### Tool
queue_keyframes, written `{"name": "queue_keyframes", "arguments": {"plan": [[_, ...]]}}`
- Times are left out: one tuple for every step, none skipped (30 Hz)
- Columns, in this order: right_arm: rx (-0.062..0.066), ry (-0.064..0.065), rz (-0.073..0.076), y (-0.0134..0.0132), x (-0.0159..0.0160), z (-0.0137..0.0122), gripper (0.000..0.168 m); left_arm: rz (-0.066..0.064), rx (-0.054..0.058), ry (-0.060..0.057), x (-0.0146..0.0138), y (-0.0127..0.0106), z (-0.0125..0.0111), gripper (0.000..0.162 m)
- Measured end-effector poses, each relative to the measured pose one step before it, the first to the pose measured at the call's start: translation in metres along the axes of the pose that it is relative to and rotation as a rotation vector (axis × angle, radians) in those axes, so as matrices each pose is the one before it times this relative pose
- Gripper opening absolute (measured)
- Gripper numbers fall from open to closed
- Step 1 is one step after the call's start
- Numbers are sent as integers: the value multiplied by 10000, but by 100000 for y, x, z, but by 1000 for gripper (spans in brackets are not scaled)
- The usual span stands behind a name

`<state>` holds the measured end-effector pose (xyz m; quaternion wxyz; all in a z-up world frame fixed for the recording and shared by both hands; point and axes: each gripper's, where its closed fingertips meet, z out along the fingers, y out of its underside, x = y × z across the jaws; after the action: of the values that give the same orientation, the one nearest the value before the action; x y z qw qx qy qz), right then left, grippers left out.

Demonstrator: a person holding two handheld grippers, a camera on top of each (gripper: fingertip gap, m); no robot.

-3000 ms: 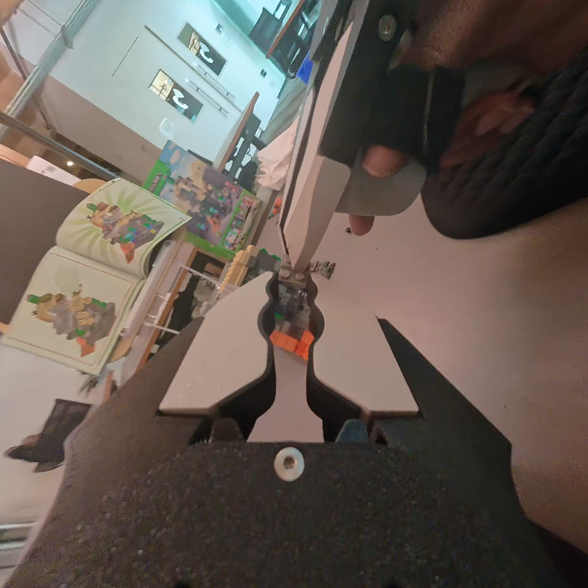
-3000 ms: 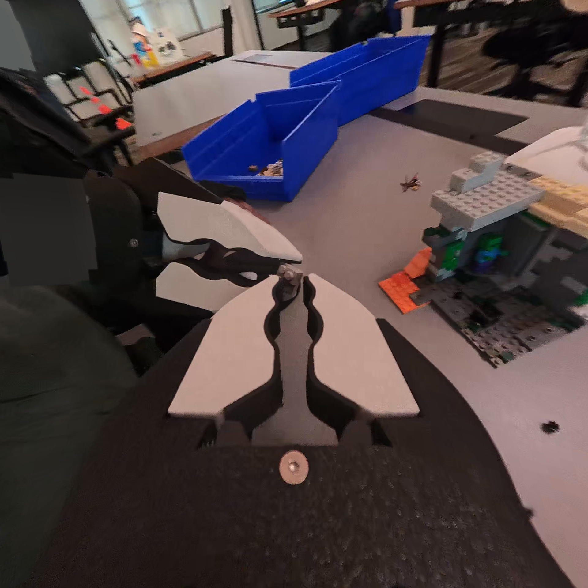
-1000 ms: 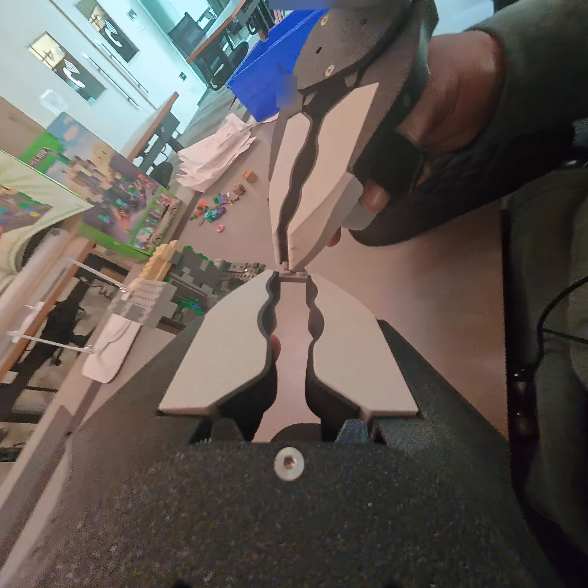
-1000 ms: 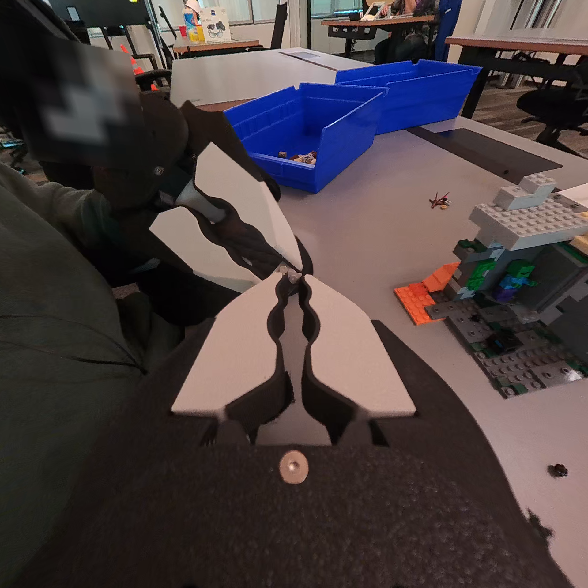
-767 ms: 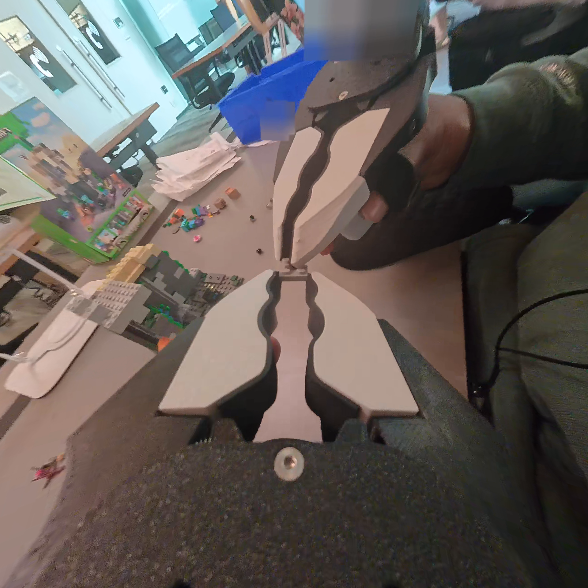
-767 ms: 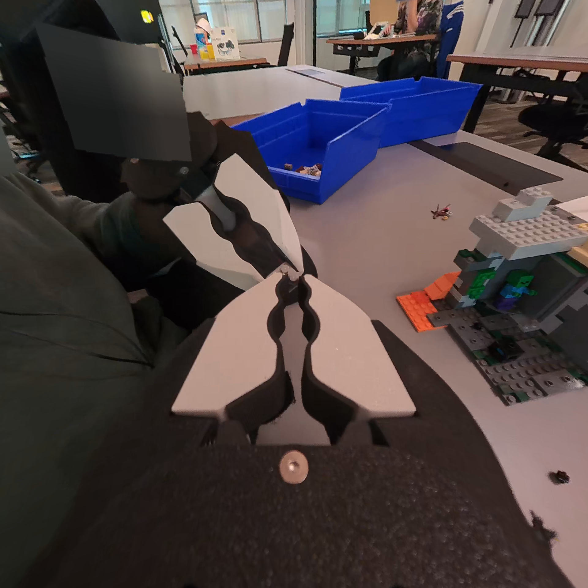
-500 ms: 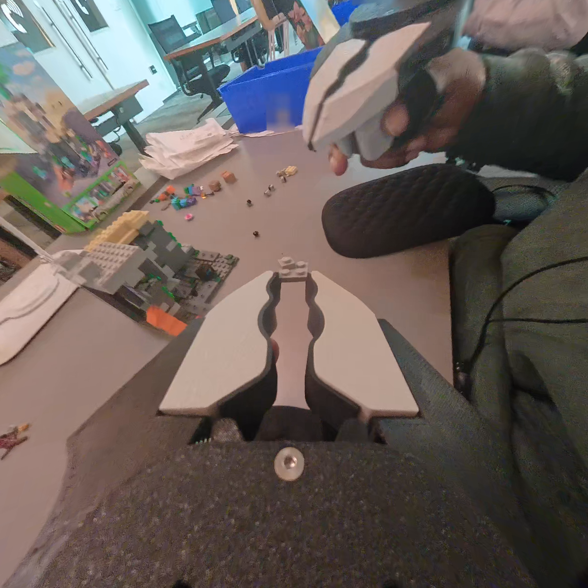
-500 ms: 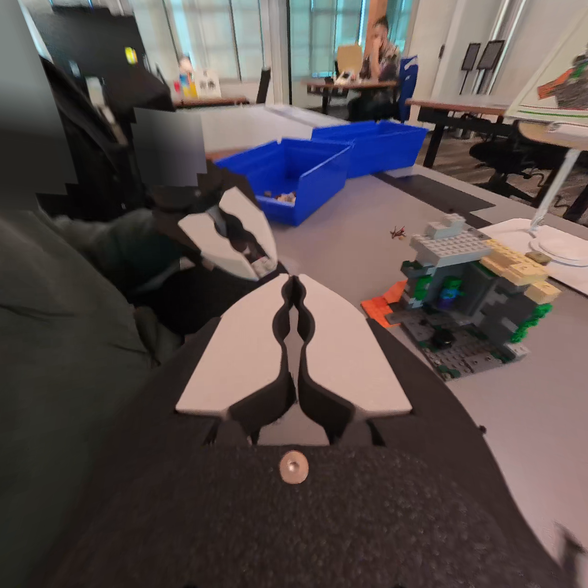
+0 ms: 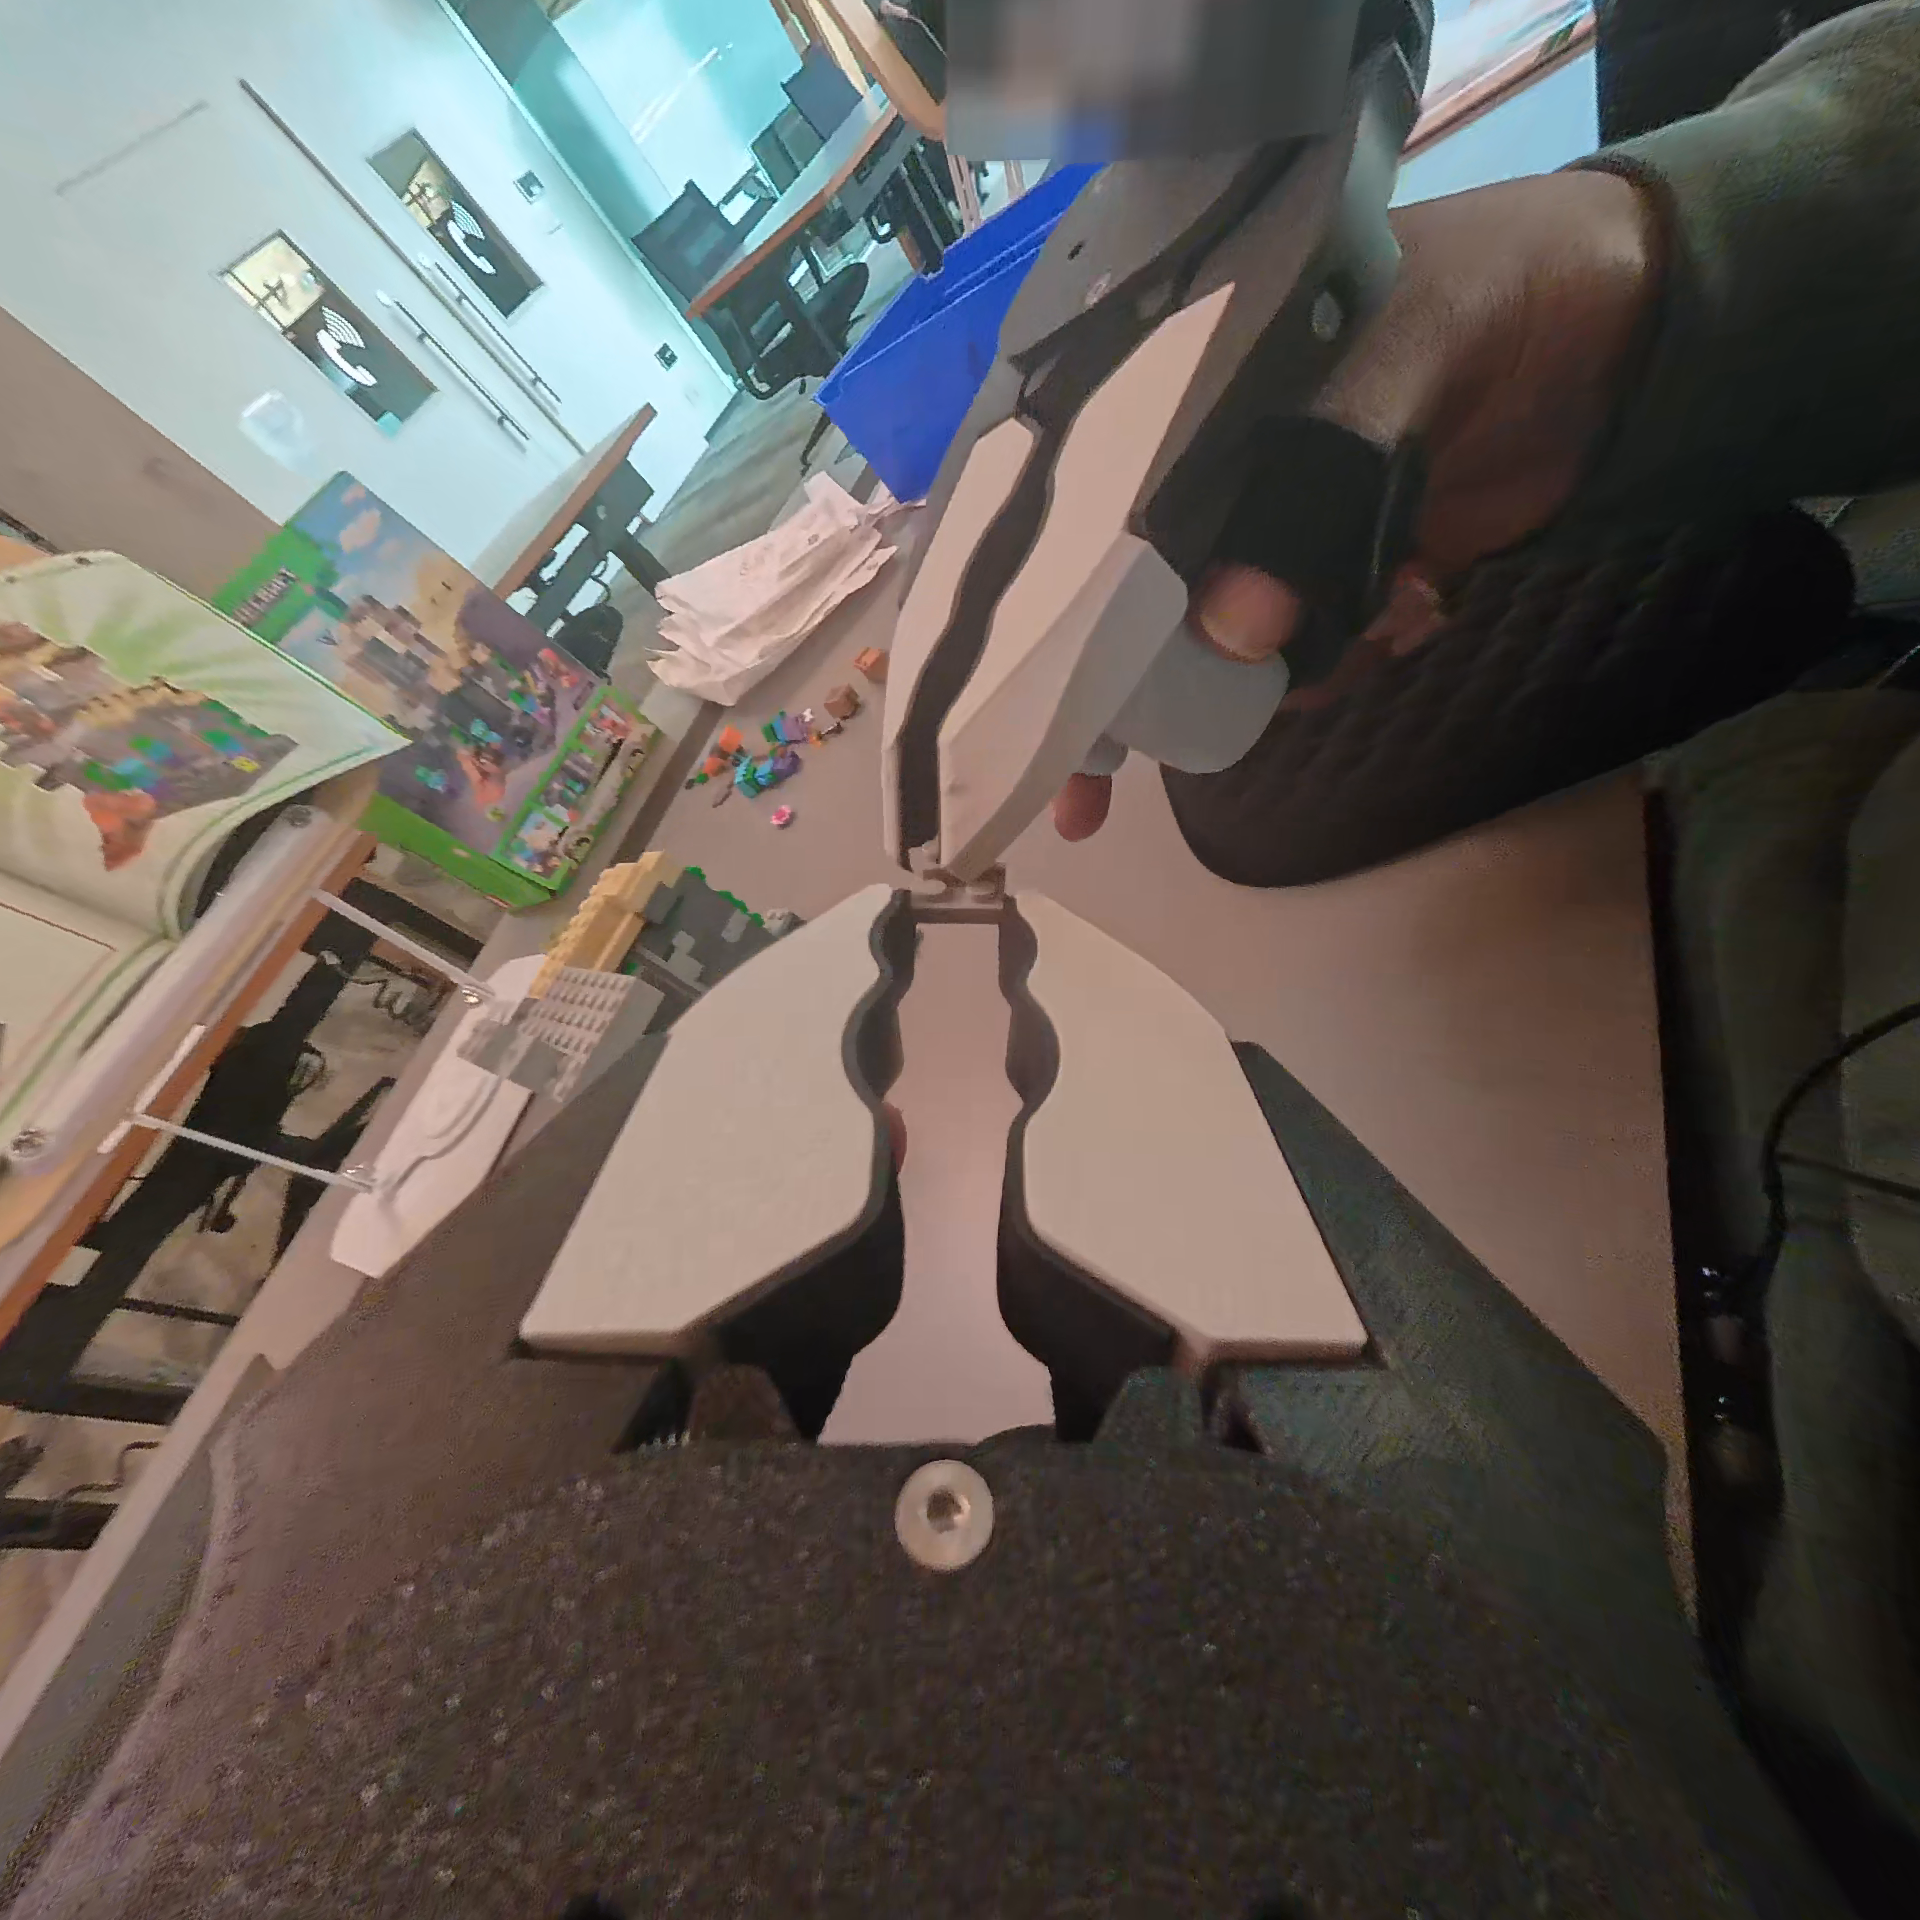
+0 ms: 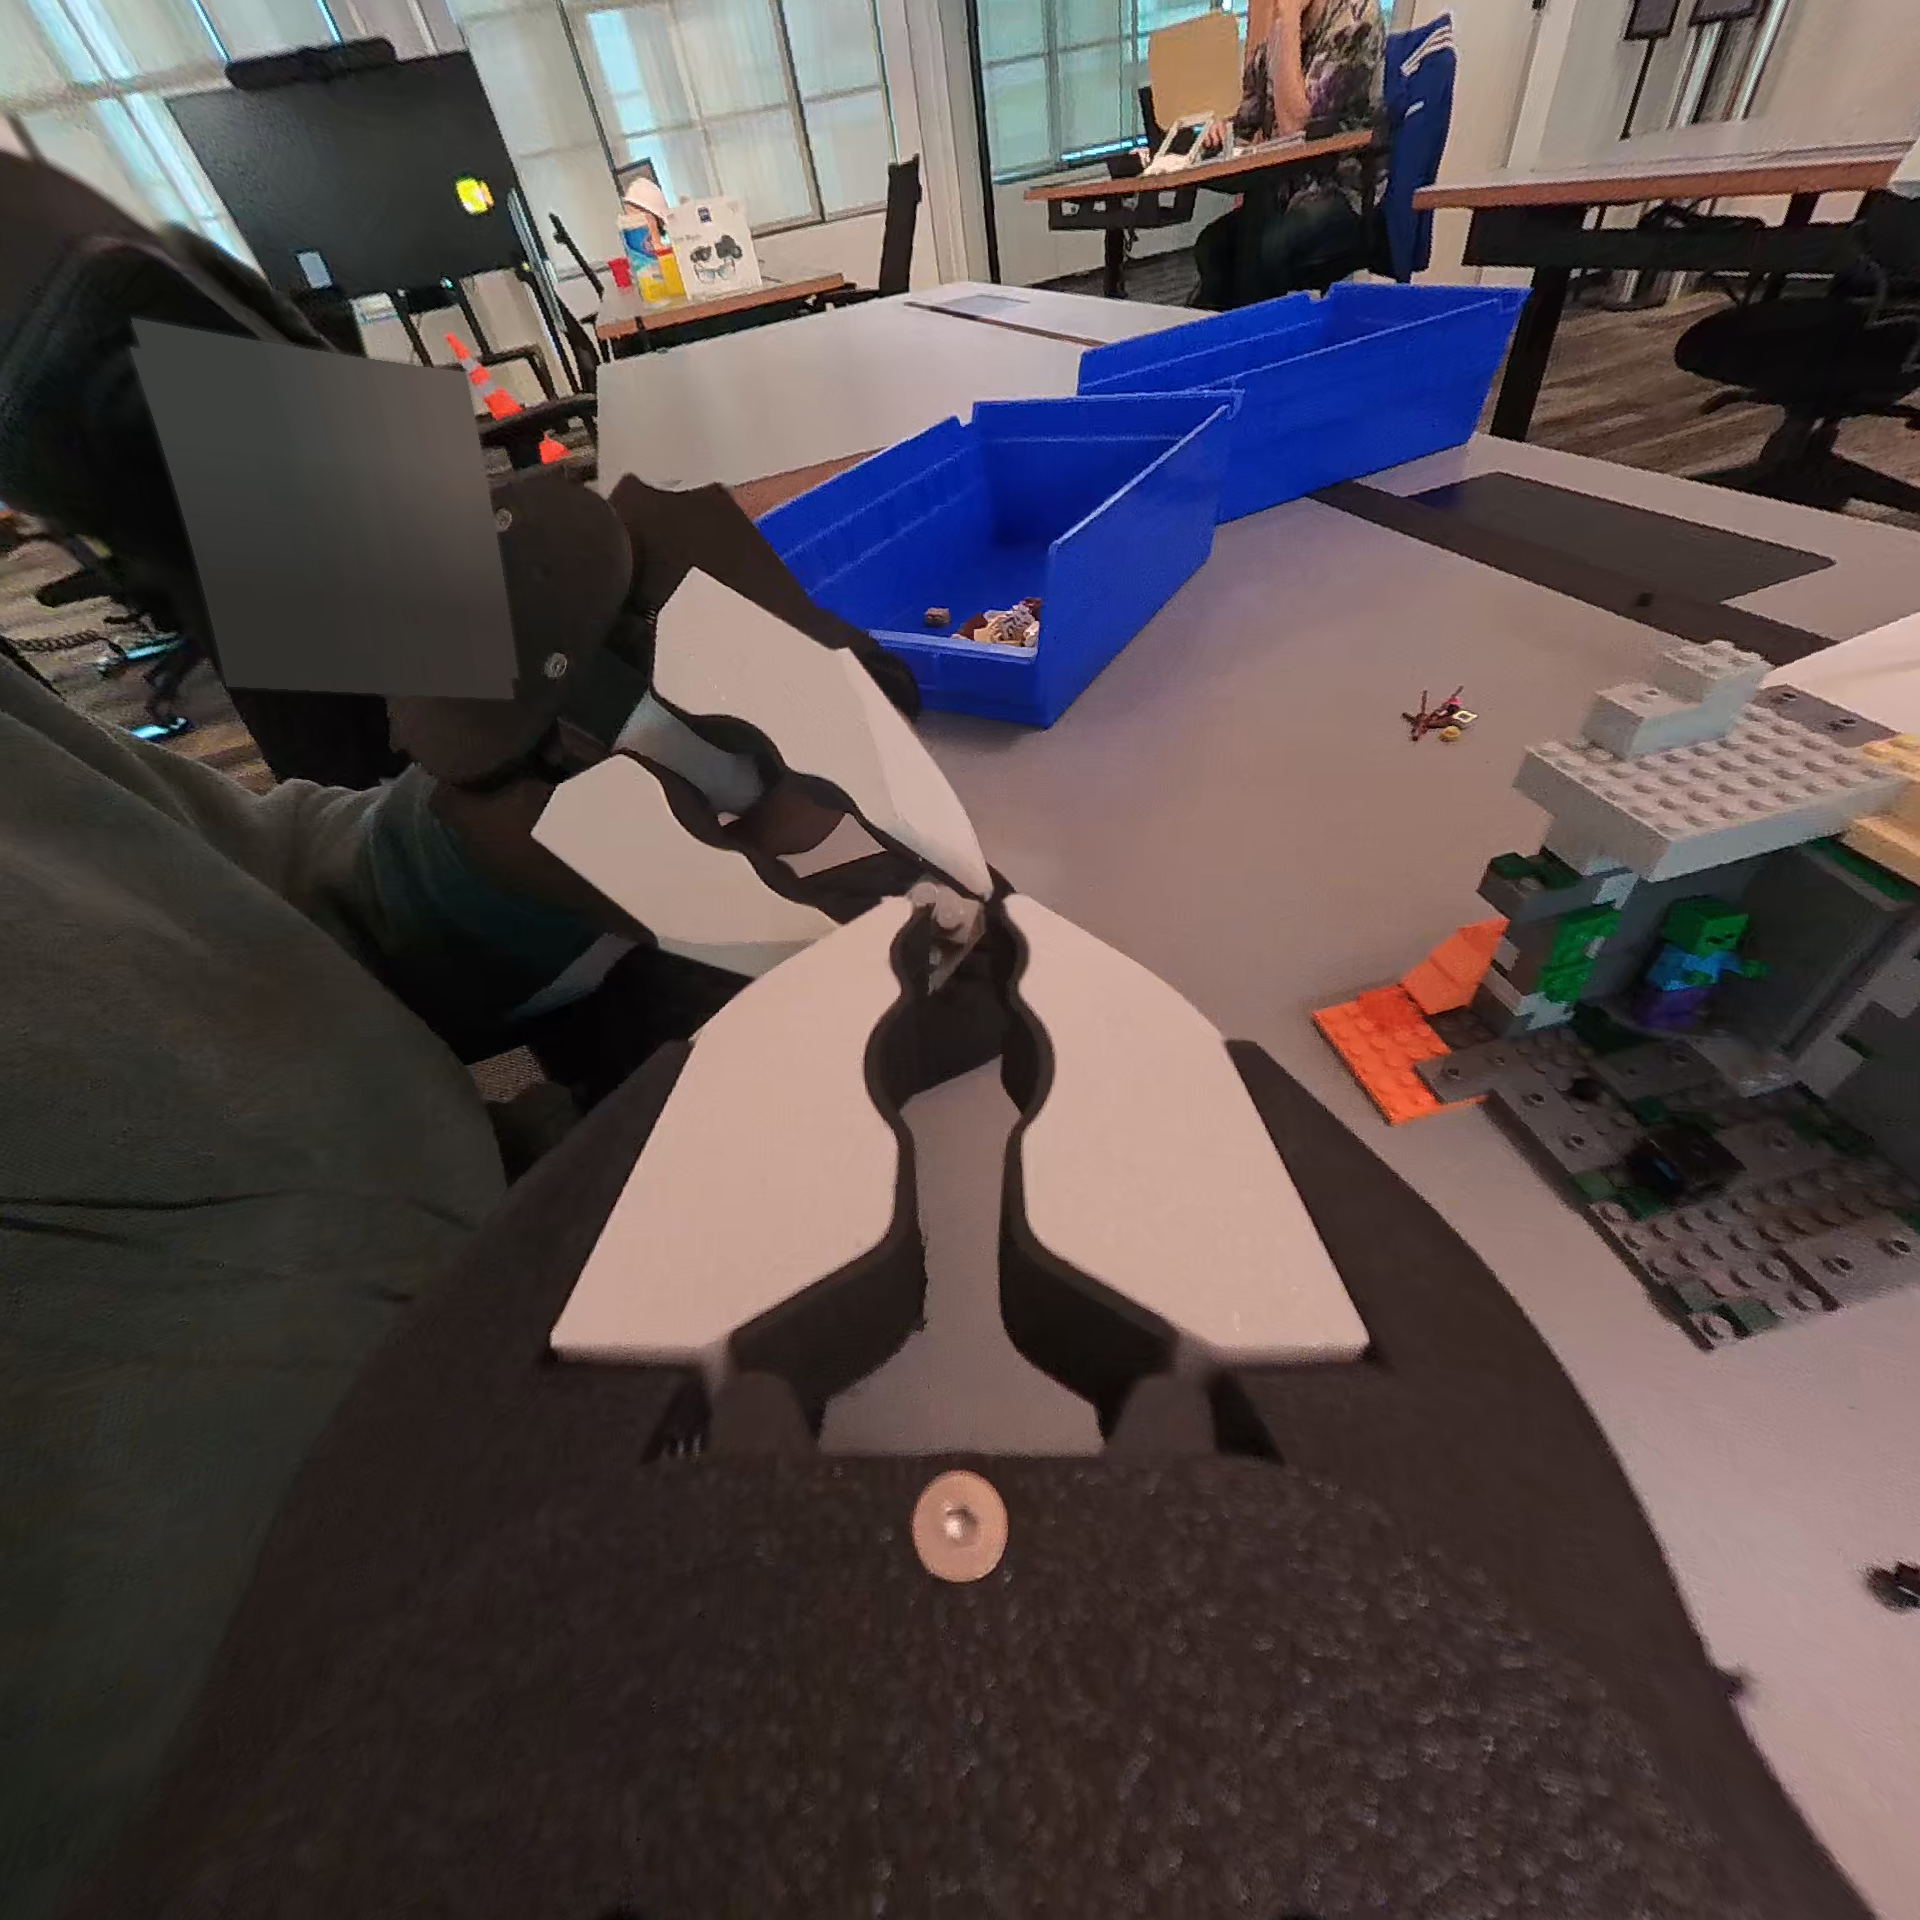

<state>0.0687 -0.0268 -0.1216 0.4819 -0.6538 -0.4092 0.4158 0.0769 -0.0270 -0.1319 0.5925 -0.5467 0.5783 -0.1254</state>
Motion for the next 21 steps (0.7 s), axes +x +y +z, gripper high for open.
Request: {"name": "queue_keyframes", "arguments": {"plan": [[-17, -30, 6, -46, -5, -9, 10, 164, -37, -121, -39, -54, -27, 16], [-21, -25, 27, -31, -12, -10, 9, 188, -45, -141, -61, -35, -12, 16], [-5, -27, 34, -48, -38, -5, 9, 232, -59, -141, -21, -56, -12, 16], [18, -42, 29, -80, -69, -15, 9, 297, -36, -169, -19, -115, -35, 15], [12, -32, 22, -60, -69, -22, 9, 354, -46, -226, -77, -92, -46, 15], [-5, 13, -7, -14, -37, -4, 8, 309, -65, -181, -34, -24, -40, 16], [-16, 44, -41, 44, -21, 10, 8, 220, -78, -142, -12, 32, -25, 15], [-24, 23, -47, 76, -50, 5, 7, 193, -43, -98, 60, 16, -54, 15], [2, -34, 10, 39, -87, -25, 7, 173, -13, -133, 47, -25, -68, 17], [60, -82, 59, -7, -109, -40, 6, 226, 2, -180, 21, -78, -99, 16], [100, -59, 44, -20, -82, -44, 6, 210, -10, -160, 18, -81, -94, 16], [122, 34, -31, 23, -28, -36, 6, 230, -65, -114, 41, 14, -54, 16], [175, 78, -72, 6, 1, -25, 6, 148, -58, -32, 47, 79, -20, 15], [278, -27, 45, -112, -67, -56, 6, -29, 59, 2, -12, -32, -56, 15], [310, -131, 187, -179, -97, -95, 6, -299, 165, 45, -58, -174, -101, 15], [253, -60, 120, -119, -32, -71, 6, -331, 67, 48, -23, -59, -27, 15], [230, 34, 17, -82, 31, -69, 5, -153, 10, -32, -11, 26, 30, 16], [231, 2, 75, -62, 23, -82, 5, -112, 23, -49, -2, 14, 44, 16], [221, -56, 131, -44, -2, -100, 5, -227, 34, 46, 65, 6, 26, 16], [234, -81, 128, -67, -40, -132, 5, -257, -8, 134, 135, 80, 54, 16], [439, -191, 136, -454, -279, -167, 0, -184, -269, 314, 440, 523, 218, 16]]}}
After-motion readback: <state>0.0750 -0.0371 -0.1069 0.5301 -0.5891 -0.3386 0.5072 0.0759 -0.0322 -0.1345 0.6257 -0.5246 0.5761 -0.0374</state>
